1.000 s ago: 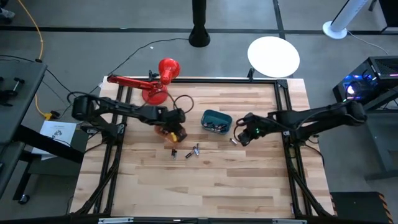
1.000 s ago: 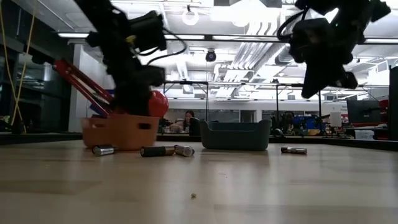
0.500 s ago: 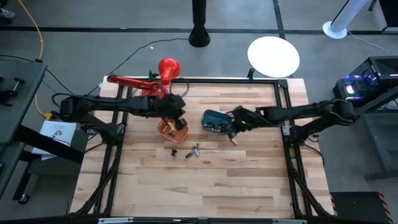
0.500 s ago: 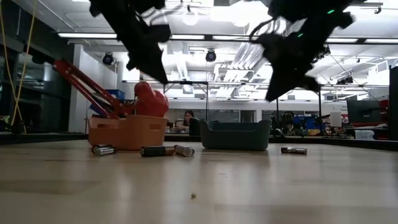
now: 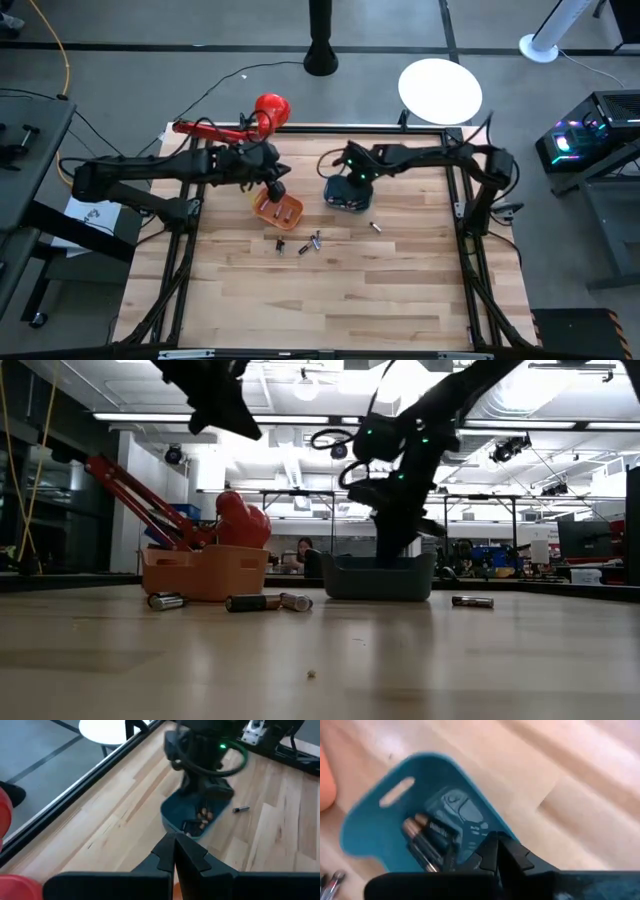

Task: Sort batteries
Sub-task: Adjust the orange and blue bins

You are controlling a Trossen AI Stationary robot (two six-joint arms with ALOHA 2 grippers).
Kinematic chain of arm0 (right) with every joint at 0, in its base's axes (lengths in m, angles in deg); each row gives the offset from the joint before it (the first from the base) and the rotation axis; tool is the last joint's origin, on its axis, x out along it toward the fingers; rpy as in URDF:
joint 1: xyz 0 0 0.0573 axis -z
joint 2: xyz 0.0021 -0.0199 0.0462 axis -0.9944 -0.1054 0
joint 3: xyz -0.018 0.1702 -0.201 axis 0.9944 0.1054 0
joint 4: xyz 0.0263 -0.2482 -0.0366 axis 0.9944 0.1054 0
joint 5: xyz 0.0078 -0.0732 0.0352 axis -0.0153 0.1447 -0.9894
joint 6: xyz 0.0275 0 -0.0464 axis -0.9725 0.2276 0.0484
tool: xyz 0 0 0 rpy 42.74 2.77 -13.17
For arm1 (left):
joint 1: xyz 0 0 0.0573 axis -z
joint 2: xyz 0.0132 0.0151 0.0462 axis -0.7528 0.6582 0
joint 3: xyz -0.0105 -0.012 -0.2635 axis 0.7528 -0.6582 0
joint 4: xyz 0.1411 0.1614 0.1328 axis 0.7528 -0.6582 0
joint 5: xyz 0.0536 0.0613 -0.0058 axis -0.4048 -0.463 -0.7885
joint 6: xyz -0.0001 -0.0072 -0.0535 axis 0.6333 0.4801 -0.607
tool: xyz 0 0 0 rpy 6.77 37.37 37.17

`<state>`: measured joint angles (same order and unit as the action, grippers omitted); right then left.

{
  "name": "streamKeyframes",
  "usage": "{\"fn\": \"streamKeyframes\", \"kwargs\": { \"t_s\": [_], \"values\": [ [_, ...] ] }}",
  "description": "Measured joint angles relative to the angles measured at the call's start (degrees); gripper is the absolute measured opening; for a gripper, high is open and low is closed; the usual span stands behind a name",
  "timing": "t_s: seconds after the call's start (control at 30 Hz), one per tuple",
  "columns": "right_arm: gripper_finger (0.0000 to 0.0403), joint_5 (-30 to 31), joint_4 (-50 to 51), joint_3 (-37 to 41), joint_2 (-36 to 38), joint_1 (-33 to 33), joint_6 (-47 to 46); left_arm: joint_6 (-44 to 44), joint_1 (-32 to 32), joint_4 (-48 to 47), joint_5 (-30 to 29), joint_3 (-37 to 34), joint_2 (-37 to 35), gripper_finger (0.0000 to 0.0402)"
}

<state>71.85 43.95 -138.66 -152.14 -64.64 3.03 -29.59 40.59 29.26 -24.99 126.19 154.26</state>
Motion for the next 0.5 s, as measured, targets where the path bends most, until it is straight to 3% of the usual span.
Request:
{"fn": "streamKeyframes", "kwargs": {
  "t_s": [0.17,0.5],
  "values": [
    [0.0,4.7,1.9,-4.1,0.1,1.7,1.5,-0.2,1.4,-2.6,-2.6,0.0,-0.1,0.0],
    [0.0,0.4,9.2,-7.2,0.6,-1.3,4.5,-0.2,2.0,-2.7,-2.9,0.0,0.1,0.0]
  ]
}}
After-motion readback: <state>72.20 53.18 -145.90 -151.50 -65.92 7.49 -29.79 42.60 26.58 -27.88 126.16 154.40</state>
